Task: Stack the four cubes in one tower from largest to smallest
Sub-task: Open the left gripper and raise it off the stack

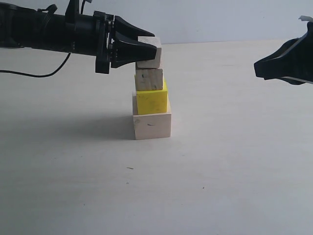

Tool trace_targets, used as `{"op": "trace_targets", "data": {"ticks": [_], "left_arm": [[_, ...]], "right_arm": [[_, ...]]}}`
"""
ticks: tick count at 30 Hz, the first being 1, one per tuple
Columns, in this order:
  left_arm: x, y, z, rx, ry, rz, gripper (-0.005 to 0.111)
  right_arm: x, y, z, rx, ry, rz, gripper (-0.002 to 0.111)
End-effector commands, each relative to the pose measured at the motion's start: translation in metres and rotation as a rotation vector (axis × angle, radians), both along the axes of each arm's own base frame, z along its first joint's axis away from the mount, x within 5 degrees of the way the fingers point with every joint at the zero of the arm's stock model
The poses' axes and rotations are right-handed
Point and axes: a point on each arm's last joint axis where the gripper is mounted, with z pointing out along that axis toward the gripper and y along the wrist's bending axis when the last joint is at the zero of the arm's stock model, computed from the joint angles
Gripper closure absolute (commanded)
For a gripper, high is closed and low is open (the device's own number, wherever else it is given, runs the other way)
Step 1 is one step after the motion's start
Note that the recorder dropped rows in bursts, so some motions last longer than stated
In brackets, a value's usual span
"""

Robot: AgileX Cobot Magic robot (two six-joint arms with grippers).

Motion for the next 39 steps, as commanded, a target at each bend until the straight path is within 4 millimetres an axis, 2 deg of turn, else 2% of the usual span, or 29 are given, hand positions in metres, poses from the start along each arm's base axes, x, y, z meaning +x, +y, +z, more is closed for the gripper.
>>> {"op": "trace_targets", "data": {"ticks": [1, 6, 14, 20, 30, 35, 39], "left_arm": [[0.0009, -0.0015, 0.0010, 0.013, -0.012, 0.011, 0.076], [0.0017, -0.0013, 0.0005, 0.019, -0.014, 0.020, 0.059], [0.0004, -0.0016, 0.0014, 0.010, -0.011, 0.006, 0.054], [0.0016, -0.0019, 0.0032, -0.011, -0.003, 0.021, 0.035], [0.0015, -0.0019, 0.0037, -0.017, 0.008, 0.021, 0.035], [0.0020, -0.0021, 0.0049, -0.032, 0.034, 0.032, 0.028], [0.0015, -0.0024, 0.0079, -0.056, 0.039, 0.029, 0.027]], "right_arm": [[-0.0001, -0.0009, -0.0005, -0.005, -0.008, 0.000, 0.108], [-0.0001, -0.0009, -0.0005, -0.005, -0.008, 0.000, 0.108], [-0.0001, -0.0009, -0.0005, -0.005, -0.008, 0.000, 0.108], [-0.0001, -0.0009, -0.0005, -0.005, -0.008, 0.000, 0.108], [-0.0001, -0.0009, -0.0005, -0.005, -0.008, 0.000, 0.108], [-0.0001, -0.0009, -0.0005, -0.005, -0.008, 0.000, 0.108], [-0.0001, -0.0009, -0.0005, -0.005, -0.008, 0.000, 0.108]]}}
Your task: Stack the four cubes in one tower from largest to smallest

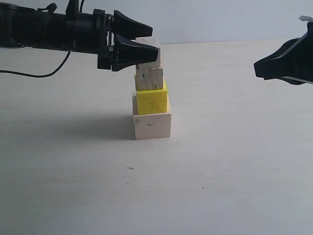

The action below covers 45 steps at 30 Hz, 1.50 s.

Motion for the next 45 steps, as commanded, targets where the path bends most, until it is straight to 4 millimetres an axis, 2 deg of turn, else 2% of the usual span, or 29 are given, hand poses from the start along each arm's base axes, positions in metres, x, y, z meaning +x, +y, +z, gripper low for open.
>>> {"op": "trace_targets", "data": {"ticks": [1, 9, 18, 20, 21, 23, 24, 27, 31, 34, 37, 41, 45], "left_arm": [[-0.001, -0.002, 0.008, -0.050, 0.008, -0.005, 0.027], [-0.006, 0.003, 0.033, -0.081, -0.054, 0.012, 0.027], [0.003, 0.026, 0.050, -0.137, -0.073, 0.104, 0.029], [-0.005, 0.027, 0.062, -0.119, -0.112, 0.085, 0.042], [-0.011, 0.028, 0.071, -0.102, -0.148, 0.071, 0.056], [-0.018, 0.035, 0.085, -0.079, -0.196, 0.066, 0.074], [-0.020, 0.039, 0.090, -0.078, -0.194, 0.074, 0.079], [-0.027, 0.064, 0.118, -0.095, -0.102, 0.155, 0.104], [-0.037, 0.088, 0.149, -0.042, -0.100, 0.378, 0.107], [-0.053, 0.105, 0.168, -0.009, -0.136, 0.656, 0.107], [-0.072, 0.117, 0.172, -0.021, -0.152, 0.821, 0.107], [-0.110, 0.136, 0.166, -0.063, -0.130, 1.030, 0.107], [-0.154, 0.146, 0.146, -0.045, -0.151, 1.111, 0.107]], "right_arm": [[0.000, -0.001, 0.000, -0.005, -0.009, -0.001, 0.108], [0.000, -0.001, -0.001, -0.005, -0.008, 0.000, 0.108], [0.000, -0.001, -0.001, -0.005, -0.006, 0.001, 0.108], [0.000, -0.001, -0.001, -0.005, -0.006, 0.001, 0.108], [0.000, -0.001, -0.001, -0.005, -0.006, 0.001, 0.108], [0.000, -0.001, -0.001, -0.005, -0.006, 0.001, 0.108], [0.000, -0.001, -0.001, -0.005, -0.006, 0.001, 0.108], [0.000, -0.001, -0.001, -0.005, -0.006, 0.001, 0.108], [0.002, -0.002, 0.003, -0.004, -0.035, -0.012, 0.108], [0.011, -0.002, 0.026, 0.021, -0.133, -0.044, 0.108], [0.016, -0.001, 0.049, 0.048, -0.211, -0.060, 0.108], [0.018, -0.001, 0.082, 0.070, -0.316, -0.063, 0.108], [0.018, -0.001, 0.109, 0.086, -0.398, -0.061, 0.108]]}}
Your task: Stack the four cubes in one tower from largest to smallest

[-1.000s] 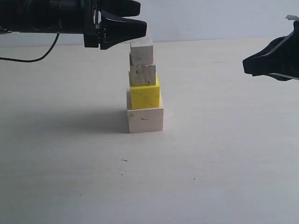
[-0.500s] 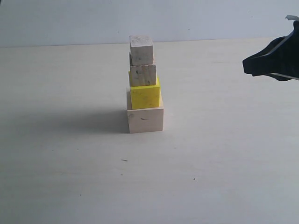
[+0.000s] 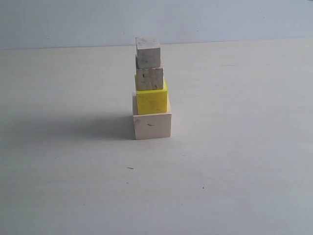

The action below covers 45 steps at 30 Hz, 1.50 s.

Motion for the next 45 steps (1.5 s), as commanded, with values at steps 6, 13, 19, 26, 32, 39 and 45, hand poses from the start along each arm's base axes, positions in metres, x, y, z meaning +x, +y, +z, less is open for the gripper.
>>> {"op": "trace_targets", "data": {"ticks": [6, 13, 19, 26, 32, 39, 45], "left_arm": [[-0.103, 0.034, -0.022, -0.047, -0.123, 0.305, 0.107], [-0.159, 0.053, -0.025, -0.112, -0.268, 0.468, 0.107], [-0.166, 0.056, -0.038, -0.075, -0.277, 0.494, 0.107], [-0.165, 0.056, -0.048, -0.049, -0.258, 0.504, 0.107], [-0.173, 0.057, -0.061, -0.061, -0.263, 0.504, 0.107], [-0.181, 0.056, -0.079, -0.090, -0.260, 0.488, 0.107], [-0.184, 0.057, -0.082, -0.093, -0.269, 0.492, 0.107]], "right_arm": [[-0.028, -0.013, 0.065, 0.052, -0.347, -0.085, 0.108], [-0.100, -0.041, 0.079, -0.015, -0.694, -0.228, 0.108], [-0.151, -0.053, 0.059, -0.147, -0.842, -0.250, 0.108], [-0.203, -0.062, 0.053, -0.176, -0.986, -0.261, 0.108], [-0.233, -0.067, 0.044, -0.302, -1.025, -0.246, 0.108], [-0.239, -0.069, 0.035, -0.158, -0.903, -0.250, 0.108], [-0.239, -0.066, 0.033, -0.020, -0.832, -0.225, 0.108]]}}
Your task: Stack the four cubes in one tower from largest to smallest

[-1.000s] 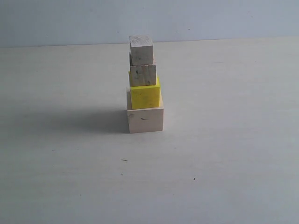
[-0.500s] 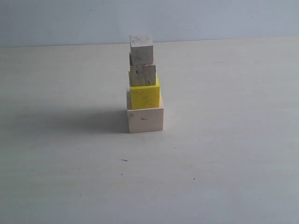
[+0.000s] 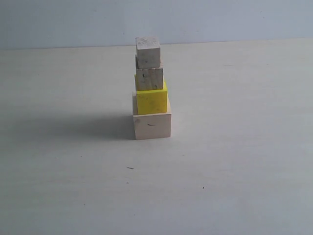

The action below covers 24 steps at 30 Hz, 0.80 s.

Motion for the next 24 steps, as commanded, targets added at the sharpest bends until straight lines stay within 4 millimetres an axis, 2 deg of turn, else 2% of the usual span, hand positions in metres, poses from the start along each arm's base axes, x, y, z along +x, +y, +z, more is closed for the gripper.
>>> {"op": "trace_targets", "data": {"ticks": [1, 7, 24], "left_arm": [[-0.0020, 0.0000, -0.0015, -0.007, -0.007, -0.002, 0.107], [-0.0036, 0.0008, -0.0010, -0.001, -0.015, 0.006, 0.107], [-0.0036, 0.0008, -0.0010, -0.001, -0.015, 0.006, 0.107]], "right_arm": [[0.0001, 0.0019, -0.0030, 0.137, 0.057, 0.070, 0.108], [0.0001, 0.0019, -0.0030, 0.326, 0.112, 0.139, 0.108], [0.0001, 0.0019, -0.0030, 0.334, 0.114, 0.143, 0.108]]}}
